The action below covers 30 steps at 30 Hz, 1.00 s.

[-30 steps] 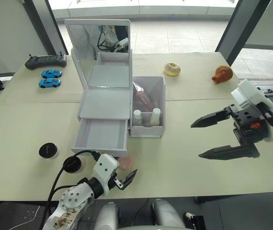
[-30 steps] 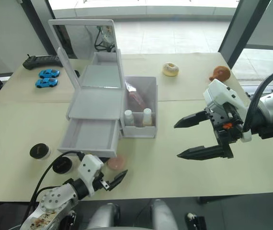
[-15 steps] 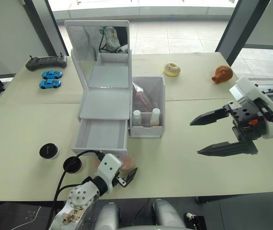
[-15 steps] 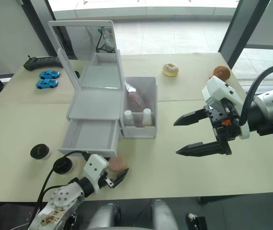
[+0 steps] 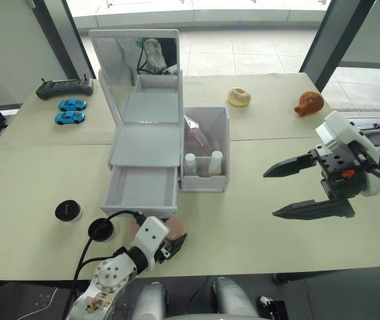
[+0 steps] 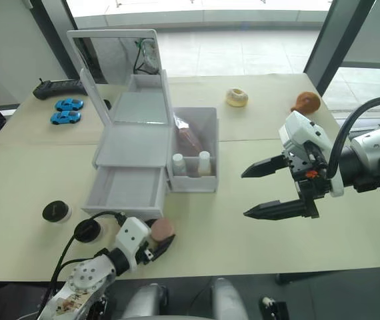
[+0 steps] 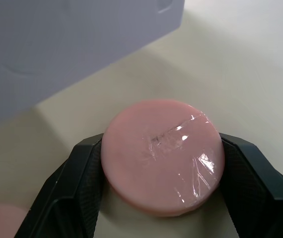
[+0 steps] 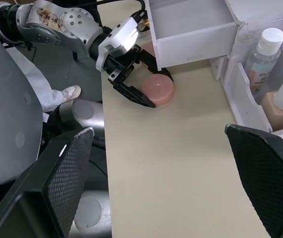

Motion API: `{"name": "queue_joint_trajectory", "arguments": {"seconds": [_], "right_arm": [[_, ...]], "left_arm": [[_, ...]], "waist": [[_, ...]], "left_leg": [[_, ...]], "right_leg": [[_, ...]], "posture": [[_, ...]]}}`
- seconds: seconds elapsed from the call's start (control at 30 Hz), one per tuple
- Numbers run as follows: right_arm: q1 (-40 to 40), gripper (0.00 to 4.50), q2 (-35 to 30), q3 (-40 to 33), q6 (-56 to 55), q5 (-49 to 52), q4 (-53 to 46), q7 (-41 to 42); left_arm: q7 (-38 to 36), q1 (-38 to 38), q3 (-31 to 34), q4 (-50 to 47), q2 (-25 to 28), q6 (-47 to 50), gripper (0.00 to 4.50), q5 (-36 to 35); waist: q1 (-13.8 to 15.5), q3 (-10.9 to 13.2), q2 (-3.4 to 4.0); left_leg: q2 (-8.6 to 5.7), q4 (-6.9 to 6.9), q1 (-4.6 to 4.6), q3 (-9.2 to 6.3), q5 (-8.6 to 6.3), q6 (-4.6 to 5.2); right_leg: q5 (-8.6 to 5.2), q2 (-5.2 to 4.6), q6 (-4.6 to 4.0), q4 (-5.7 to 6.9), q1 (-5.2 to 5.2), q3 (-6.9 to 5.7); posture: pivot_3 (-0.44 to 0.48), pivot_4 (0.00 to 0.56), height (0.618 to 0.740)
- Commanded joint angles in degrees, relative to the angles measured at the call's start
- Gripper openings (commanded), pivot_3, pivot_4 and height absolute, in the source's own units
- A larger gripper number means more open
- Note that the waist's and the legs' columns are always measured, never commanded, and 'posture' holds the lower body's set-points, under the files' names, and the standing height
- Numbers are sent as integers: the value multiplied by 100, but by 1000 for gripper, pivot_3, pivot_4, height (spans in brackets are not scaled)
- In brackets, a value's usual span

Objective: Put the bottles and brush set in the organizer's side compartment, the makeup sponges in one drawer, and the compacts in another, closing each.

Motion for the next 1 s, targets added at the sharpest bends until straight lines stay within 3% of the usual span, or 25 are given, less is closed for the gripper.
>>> {"name": "queue_joint_trajectory", "arguments": {"seconds": [0.03, 0.13, 0.3, 0.57, 0.67, 0.83, 0.9, 1.0], "right_arm": [[-5, 4500, 91, -187, -130, 61, -110, -40], [-2, 4500, 182, -141, -170, 31, -99, -30], [-52, 4500, 320, 5, -329, -91, -4, 86], [-237, 4500, 604, 223, -576, -316, 209, 224], [-353, 4500, 722, 245, -592, -296, 265, 283], [-433, 4500, 832, 214, -634, -309, 334, 321], [-447, 4500, 870, 182, -637, -296, 320, 290], [-435, 4500, 932, 87, -685, -307, 250, 154]], "left_arm": [[-281, 136, 219, -328, 266, -69, 2948, -160], [-865, 210, 393, -647, 897, 32, 2948, -330], [-1961, 473, 1287, -1212, 1918, 221, 2948, -1278], [-3254, 742, 3435, -1442, 2642, 478, 2948, -3244], [-3891, 672, 4649, -1287, 3132, 1093, 2948, -4470], [-4377, 170, 5968, -746, 4002, 2118, 2948, -5834], [-4367, -259, 6099, -379, 4303, 2347, 2948, -6077], [-4250, -955, 5798, 232, 4570, 2260, 2948, -5851]], "waist": [[1, -1, 2], [10, 1, -2], [6, 3, -8], [13, 10, -12], [9, 20, -26], [13, 29, -34], [13, 31, -32], [5, 33, -29]], "left_leg": [[0, 0, -1, 0, 0, 0], [-1, 0, -1, 1, 0, 0], [2, -1, -2, 4, 0, 0], [9, -1, -1, 6, 0, 0], [12, -1, 0, 3, 0, 0], [13, -1, 4, 3, 0, 0], [13, -2, 4, 1, 0, 0], [10, -2, 5, 4, 0, 0]], "right_leg": [[0, -1, 0, 0, -1, 0], [0, -1, 0, 1, -3, 0], [-1, -3, 0, 0, -9, -2], [-8, -5, -12, -1, -10, -12], [-5, -2, -5, 4, -11, -17], [-7, -4, -6, 3, -11, -24], [-8, -3, -8, 2, -12, -27], [-8, -5, -6, 3, -10, -25]], "posture": [[0, 150, 740], [0, 150, 740], [0, 150, 740], [0, 150, 740], [0, 150, 740], [0, 150, 740], [0, 150, 740], [0, 150, 740]]}}
